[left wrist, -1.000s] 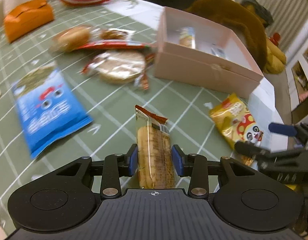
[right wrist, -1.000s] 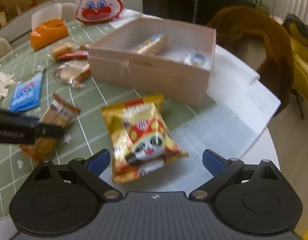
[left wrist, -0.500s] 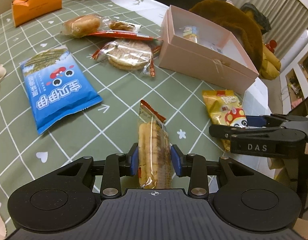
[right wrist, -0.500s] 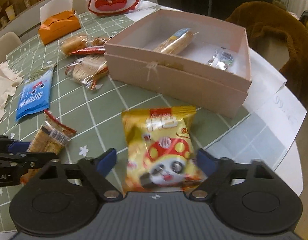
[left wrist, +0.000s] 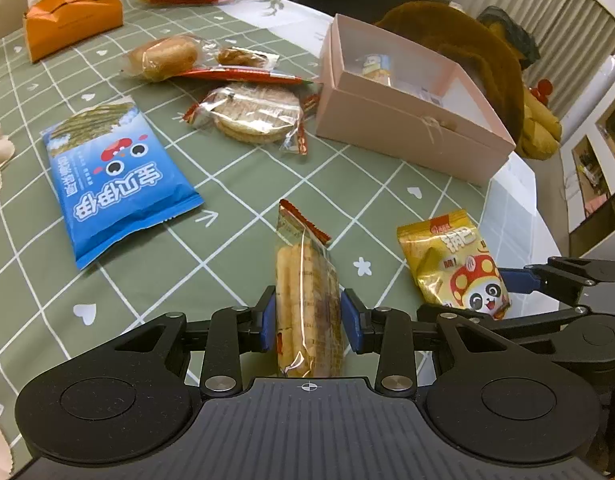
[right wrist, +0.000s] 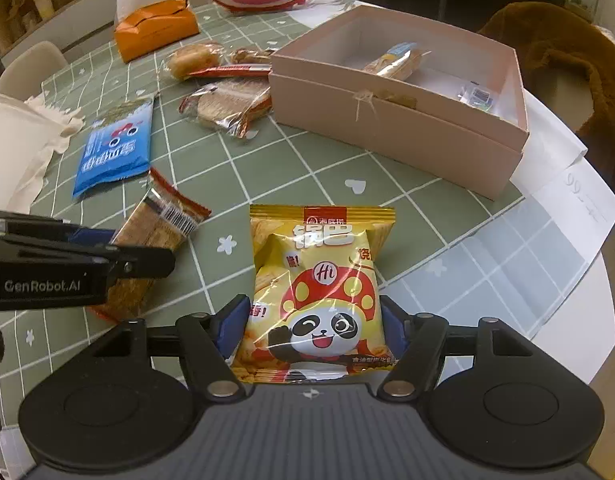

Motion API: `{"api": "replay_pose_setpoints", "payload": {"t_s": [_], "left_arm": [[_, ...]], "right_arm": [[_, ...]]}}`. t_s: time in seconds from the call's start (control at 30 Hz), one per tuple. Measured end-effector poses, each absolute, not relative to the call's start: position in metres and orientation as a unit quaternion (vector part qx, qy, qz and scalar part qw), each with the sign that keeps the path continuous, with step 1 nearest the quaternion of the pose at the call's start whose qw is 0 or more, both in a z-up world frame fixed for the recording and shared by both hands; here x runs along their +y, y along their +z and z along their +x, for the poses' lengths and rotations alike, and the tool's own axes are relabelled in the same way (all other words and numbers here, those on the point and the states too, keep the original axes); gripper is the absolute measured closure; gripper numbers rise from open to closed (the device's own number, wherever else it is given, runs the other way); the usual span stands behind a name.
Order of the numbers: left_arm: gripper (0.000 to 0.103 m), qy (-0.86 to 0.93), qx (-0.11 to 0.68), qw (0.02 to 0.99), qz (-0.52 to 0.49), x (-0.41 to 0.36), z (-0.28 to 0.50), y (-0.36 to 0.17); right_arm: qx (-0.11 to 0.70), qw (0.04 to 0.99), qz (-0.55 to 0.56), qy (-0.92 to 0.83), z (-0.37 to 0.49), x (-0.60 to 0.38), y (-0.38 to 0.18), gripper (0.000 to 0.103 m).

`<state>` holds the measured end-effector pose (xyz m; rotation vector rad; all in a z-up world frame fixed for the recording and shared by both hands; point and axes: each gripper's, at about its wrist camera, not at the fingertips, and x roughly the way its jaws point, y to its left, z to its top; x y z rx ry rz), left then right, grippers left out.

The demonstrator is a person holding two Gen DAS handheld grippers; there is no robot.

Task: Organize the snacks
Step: 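Carry both held snacks into the pink box and open both grippers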

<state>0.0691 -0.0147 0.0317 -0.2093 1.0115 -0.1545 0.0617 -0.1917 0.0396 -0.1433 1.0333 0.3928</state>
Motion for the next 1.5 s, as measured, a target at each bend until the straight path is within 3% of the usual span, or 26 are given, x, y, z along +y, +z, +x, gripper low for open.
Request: {"api": "replay_pose_setpoints", "payload": {"t_s": [0.3, 0.4, 0.5, 0.6, 0.77, 0.97, 1.03, 1.1, 1.3, 1.5], "left_arm": [[0.064, -0.074, 0.483, 0.866, -0.109, -0.013, 0.069, 0.032], [0.066, -0.067, 0.485, 0.864, -0.117, -0.012, 0.070, 0.032], [0.076, -0.066, 0.489, 0.861, -0.124, -0.012, 0.071, 0.032], [0.077, -0.078, 0.486, 0.860, -0.136, -0.015, 0.074, 0.035], [0.077, -0.129, 0.429, 0.879, -0.164, -0.021, 0.101, 0.083], [0.076, -0.187, 0.376, 0.887, -0.190, -0.035, 0.177, 0.149], [0.075, -0.201, 0.381, 0.876, -0.217, -0.038, 0.214, 0.151], [0.074, -0.184, 0.414, 0.862, -0.228, -0.043, 0.248, 0.136], [0.073, -0.139, 0.440, 0.858, -0.224, -0.024, 0.270, 0.096], [0.073, 0.002, 0.427, 0.879, -0.211, 0.036, 0.233, 0.084]], "right_arm": [[0.490, 0.851, -0.063, 0.180, 0.068, -0.193, 0.038, 0.028], [0.489, 0.851, -0.061, 0.183, 0.067, -0.193, 0.039, 0.034], [0.493, 0.849, -0.053, 0.184, 0.067, -0.196, 0.041, 0.039], [0.494, 0.849, -0.040, 0.185, 0.067, -0.202, 0.049, 0.043], [0.449, 0.873, -0.010, 0.190, 0.077, -0.219, 0.097, 0.047], [0.386, 0.906, 0.035, 0.169, 0.150, -0.247, 0.166, 0.047], [0.380, 0.910, 0.042, 0.158, 0.187, -0.251, 0.175, 0.043], [0.400, 0.901, 0.060, 0.157, 0.222, -0.257, 0.171, 0.029], [0.416, 0.896, 0.087, 0.127, 0.246, -0.280, 0.144, 0.029], [0.444, 0.884, 0.054, 0.134, 0.260, -0.251, 0.124, 0.029]]}}
